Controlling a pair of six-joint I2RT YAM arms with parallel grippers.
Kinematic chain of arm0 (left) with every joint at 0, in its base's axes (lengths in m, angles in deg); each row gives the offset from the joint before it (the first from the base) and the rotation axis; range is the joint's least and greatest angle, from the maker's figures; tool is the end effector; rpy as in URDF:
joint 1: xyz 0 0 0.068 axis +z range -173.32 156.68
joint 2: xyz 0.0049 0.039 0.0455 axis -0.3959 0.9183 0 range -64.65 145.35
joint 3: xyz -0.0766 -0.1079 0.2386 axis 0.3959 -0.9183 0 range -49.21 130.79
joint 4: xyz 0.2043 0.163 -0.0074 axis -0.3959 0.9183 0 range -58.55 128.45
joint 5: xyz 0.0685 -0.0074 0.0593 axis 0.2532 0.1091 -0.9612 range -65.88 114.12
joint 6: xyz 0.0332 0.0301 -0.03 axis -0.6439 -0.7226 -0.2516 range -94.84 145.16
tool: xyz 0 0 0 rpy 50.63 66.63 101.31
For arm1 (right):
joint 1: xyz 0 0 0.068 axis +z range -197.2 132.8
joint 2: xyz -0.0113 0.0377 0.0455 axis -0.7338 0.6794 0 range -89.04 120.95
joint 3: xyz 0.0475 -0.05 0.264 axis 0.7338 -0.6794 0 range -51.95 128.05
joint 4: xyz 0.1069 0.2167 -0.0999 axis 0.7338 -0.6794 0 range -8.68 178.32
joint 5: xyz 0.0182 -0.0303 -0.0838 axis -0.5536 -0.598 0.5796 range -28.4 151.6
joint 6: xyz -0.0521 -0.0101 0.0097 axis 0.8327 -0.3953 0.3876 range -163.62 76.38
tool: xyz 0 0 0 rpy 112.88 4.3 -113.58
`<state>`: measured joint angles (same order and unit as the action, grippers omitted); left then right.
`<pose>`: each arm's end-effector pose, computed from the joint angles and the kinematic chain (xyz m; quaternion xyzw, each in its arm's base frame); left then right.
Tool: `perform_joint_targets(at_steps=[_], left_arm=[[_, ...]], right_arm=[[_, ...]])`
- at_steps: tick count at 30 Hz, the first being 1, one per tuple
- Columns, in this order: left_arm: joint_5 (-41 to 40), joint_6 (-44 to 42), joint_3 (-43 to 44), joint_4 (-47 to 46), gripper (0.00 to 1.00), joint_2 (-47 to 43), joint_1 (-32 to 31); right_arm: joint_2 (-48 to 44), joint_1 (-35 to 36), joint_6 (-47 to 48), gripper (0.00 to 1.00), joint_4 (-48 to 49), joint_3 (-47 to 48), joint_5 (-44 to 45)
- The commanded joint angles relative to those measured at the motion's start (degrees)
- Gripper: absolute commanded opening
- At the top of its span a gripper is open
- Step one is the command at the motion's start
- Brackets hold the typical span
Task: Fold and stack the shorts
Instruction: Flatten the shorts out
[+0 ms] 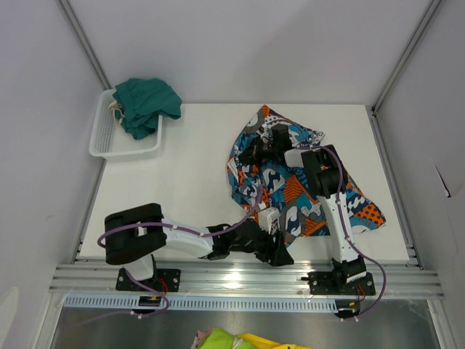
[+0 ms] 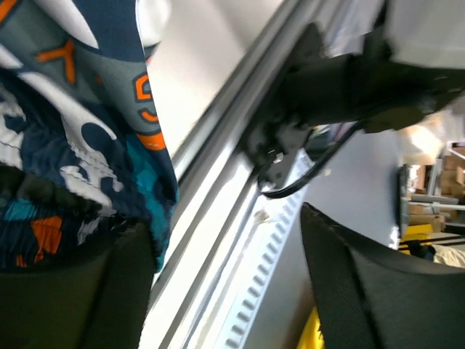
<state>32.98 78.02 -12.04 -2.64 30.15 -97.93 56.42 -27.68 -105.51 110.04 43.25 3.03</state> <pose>0.0806 -0.3137 0.1581 0.1989 0.8111 -0.5185 0.1838 0.4814 0.2029 0.0689 0.0379 0.7894 0.6093 0.0636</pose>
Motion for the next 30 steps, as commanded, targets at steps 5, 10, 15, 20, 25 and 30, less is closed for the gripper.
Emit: perform_joint_targets(at_steps=[5, 10, 15, 20, 25, 30], left_arm=[[-4.37, -3.54, 3.26, 22.24, 0.99, -8.13, -0.63], [-10.69, -7.24, 3.45, 37.40, 0.99, -18.04, 5.43], [-9.57, -7.86, -0.16, 42.34, 0.99, -25.71, 19.55], [-9.65, -10.06, -1.22, 45.59, 0.99, -29.49, 25.03], [-11.86, -9.88, -3.84, 44.38, 0.99, -27.84, 31.88], [-7.55, -9.71, -4.39, 35.94, 0.91, -20.99, 38.74]], right_arm=[[0.08, -0.28, 3.70, 0.04, 0.17, -0.19, 3.63], [-0.36, -0.19, 4.23, 0.09, 0.08, -0.45, 3.72], [-1.50, 0.07, 5.99, 0.15, -0.97, -0.89, 4.51], [-2.47, 0.77, 7.13, 0.19, -0.89, -1.07, 4.78], [-5.10, 1.21, 7.92, 0.21, 1.83, -3.87, 5.30], [-6.43, 1.48, 9.24, 0.23, 1.75, -5.11, 5.92]])
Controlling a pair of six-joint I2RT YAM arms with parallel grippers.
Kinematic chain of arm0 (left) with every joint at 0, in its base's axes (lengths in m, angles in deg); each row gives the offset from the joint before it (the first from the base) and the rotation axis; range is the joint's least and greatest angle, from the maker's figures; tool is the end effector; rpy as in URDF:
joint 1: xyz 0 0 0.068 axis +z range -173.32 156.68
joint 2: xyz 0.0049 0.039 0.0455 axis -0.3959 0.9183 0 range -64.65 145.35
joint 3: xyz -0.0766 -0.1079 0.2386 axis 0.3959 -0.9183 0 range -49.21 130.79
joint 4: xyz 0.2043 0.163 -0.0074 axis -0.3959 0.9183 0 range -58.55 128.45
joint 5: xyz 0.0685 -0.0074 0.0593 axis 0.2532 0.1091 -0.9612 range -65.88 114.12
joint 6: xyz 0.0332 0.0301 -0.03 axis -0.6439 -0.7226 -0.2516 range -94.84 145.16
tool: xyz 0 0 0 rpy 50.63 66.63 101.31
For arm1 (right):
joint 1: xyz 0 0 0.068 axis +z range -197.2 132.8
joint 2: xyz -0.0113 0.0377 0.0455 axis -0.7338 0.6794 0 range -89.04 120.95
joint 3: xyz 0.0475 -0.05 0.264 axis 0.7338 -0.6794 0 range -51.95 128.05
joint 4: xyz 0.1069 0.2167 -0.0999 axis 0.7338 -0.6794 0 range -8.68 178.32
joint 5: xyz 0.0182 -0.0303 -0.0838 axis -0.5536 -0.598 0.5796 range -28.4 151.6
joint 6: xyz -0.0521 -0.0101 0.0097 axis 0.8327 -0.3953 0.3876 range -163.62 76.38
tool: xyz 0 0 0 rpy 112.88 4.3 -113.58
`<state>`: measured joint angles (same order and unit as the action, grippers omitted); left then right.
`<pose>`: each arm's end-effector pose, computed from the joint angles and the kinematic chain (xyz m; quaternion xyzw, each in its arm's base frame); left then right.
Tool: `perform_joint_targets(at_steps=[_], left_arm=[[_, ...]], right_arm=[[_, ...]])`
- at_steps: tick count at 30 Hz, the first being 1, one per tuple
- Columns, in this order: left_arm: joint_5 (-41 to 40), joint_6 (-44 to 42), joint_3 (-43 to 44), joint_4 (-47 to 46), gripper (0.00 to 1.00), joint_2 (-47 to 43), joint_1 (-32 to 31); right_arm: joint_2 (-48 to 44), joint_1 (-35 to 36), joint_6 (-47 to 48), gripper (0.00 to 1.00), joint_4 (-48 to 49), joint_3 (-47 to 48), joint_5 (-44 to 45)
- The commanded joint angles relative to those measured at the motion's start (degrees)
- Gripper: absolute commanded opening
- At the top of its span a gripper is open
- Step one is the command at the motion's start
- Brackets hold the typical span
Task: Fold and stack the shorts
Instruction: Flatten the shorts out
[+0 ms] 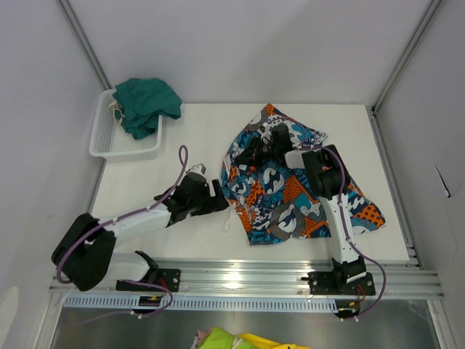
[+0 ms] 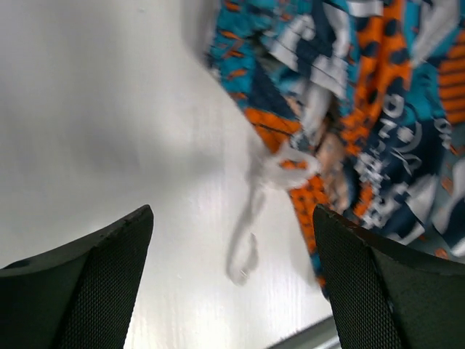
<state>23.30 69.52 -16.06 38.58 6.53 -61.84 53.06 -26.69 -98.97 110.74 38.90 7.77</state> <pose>0.1896 -0.1503 0.1820 -0.0499 0.9231 -0.2474 0.2902 0.4692 0.2062 0.0764 0.0100 0.8014 0.5862 0.1182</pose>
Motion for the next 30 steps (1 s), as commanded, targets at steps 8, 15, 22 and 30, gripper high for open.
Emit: perform_joint_targets(at_steps=[8, 15, 22, 30], left_arm=[[1.70, -1.29, 10.96, -4.94, 0.83, 16.71, 6.53], [2.49, -1.20, 16.16, -4.95, 0.78, 21.37, 7.50], [1.17, -1.90, 22.04, 0.76, 0.52, 25.85, 9.17], [3.35, -4.63, 31.71, 7.63, 0.00, 32.70, 13.82]], right_arm=[[-4.02, 1.55, 4.11, 0.23, 0.61, -1.46, 1.09], [-3.94, 1.64, 3.85, 0.23, 0.70, -1.46, 0.83], [-4.29, 1.72, 3.85, 0.22, 1.14, -1.73, 0.74], [-5.43, 1.46, 1.74, 0.20, 6.14, -3.66, -0.40]])
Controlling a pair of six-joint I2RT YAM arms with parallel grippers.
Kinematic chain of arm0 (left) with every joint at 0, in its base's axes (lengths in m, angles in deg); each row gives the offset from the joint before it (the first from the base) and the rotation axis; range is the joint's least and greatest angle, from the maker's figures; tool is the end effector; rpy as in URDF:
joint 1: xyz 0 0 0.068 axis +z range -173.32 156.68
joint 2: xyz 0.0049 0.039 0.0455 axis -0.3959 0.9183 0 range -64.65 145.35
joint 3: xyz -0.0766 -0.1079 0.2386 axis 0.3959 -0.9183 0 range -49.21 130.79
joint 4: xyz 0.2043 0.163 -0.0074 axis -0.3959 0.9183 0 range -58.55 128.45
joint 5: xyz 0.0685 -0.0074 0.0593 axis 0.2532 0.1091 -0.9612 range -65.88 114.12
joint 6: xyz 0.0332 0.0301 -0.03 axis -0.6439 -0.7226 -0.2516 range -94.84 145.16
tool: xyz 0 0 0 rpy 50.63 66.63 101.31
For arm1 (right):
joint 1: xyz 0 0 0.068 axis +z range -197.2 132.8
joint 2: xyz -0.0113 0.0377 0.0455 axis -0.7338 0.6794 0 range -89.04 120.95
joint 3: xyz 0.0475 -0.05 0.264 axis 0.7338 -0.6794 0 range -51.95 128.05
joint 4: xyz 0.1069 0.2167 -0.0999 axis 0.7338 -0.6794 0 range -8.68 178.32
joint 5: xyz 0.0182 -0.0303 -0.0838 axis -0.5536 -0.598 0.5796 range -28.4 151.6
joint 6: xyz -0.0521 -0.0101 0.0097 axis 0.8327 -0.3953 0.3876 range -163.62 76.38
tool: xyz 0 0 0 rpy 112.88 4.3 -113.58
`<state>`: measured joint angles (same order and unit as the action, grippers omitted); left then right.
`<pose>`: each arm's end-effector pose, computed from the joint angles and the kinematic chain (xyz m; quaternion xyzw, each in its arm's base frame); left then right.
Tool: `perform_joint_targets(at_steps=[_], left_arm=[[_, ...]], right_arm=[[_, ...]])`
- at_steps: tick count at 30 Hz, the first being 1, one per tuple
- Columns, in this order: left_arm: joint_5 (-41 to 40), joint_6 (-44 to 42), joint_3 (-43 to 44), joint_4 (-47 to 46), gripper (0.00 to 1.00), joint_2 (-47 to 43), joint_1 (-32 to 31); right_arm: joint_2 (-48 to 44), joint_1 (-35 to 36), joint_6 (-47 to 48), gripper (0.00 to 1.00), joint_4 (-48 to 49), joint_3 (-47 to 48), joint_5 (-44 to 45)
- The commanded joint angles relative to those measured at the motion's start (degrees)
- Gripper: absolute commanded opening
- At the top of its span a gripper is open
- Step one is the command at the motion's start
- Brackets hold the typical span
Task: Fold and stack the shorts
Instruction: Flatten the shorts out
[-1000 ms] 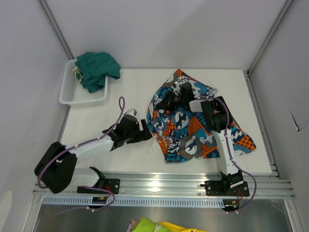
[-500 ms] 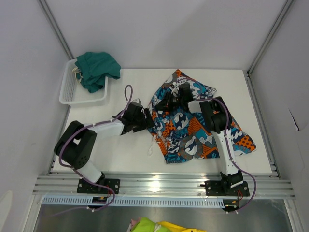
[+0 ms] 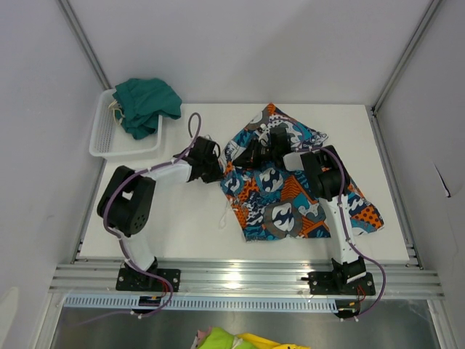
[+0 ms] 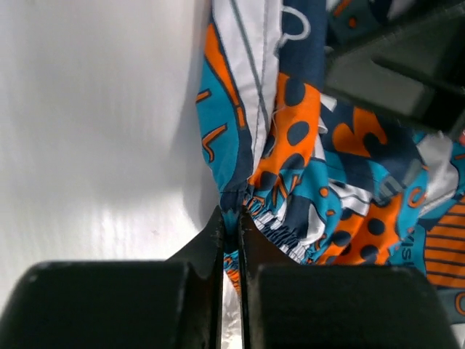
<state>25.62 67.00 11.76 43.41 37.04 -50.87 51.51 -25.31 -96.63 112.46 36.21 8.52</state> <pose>0.3228 -0.1695 0.1705 -0.1137 0.9405 -0.1923 0.2559 0.4579 0.2147 0.0786 -0.0149 0.8013 0.5835 0.1312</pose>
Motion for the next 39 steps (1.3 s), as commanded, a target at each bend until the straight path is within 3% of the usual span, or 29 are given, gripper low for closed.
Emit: perform_joint_targets(at_steps=[1, 4, 8, 13, 18, 19, 20, 21, 24, 29, 30, 35, 39], left_arm=[[1.83, -2.38, 5.11, 2.89, 0.00, 2.72, 4.59], [3.77, -3.52, 6.08, 2.89, 0.00, 3.16, 8.91], [5.70, -5.28, 8.11, 4.29, 0.00, 3.07, 16.11], [7.91, -7.30, 20.20, 8.77, 0.00, 10.70, 22.27], [2.82, -8.97, 34.01, 15.35, 0.02, 17.57, 22.54], [1.68, -9.24, 36.74, 15.98, 0.11, 18.27, 22.54], [1.32, -9.59, 37.98, 17.03, 0.41, 19.06, 22.54], [1.14, -9.76, 39.91, 17.82, 0.55, 19.16, 22.54], [1.93, -9.68, 37.14, 17.40, 0.76, 15.40, 22.37], [5.26, -8.80, 20.17, 10.37, 0.84, 2.92, 22.01], [5.97, -8.80, 18.41, 9.57, 0.84, -1.28, 21.75], [7.38, -7.57, 1.90, 6.94, 0.84, -13.60, 18.34], [6.85, -4.59, -8.74, 4.04, 0.83, -24.32, 15.95]], right_arm=[[-4.14, 0.08, -0.77, 0.20, 5.64, -1.58, -1.15], [-5.20, -0.18, -1.82, 0.21, 9.24, -3.42, -1.59], [-7.57, -1.32, -5.25, 0.31, 18.02, -7.89, -1.06], [-10.64, -3.08, -10.88, 0.37, 33.84, -14.32, 0.34], [-15.91, -5.10, -8.78, 0.54, 37.30, -20.38, 4.98], [-16.88, -5.10, -7.21, 0.57, 35.90, -21.18, 6.22], [-18.72, -5.10, -3.71, 0.58, 31.62, -21.71, 7.45], [-19.78, -5.02, -2.20, 0.59, 30.10, -22.76, 8.77], [-24.60, -4.84, 3.42, 0.63, 24.41, -25.14, 14.39], [-33.13, -4.93, 11.51, 0.67, 11.93, -29.27, 24.04], [-34.80, -5.10, 12.83, 0.67, 3.37, -29.36, 25.90], [-47.02, -7.82, 21.19, 0.73, -19.59, -31.21, 37.23], [-51.51, -8.97, 24.10, 0.71, -34.23, -30.76, 45.07]])
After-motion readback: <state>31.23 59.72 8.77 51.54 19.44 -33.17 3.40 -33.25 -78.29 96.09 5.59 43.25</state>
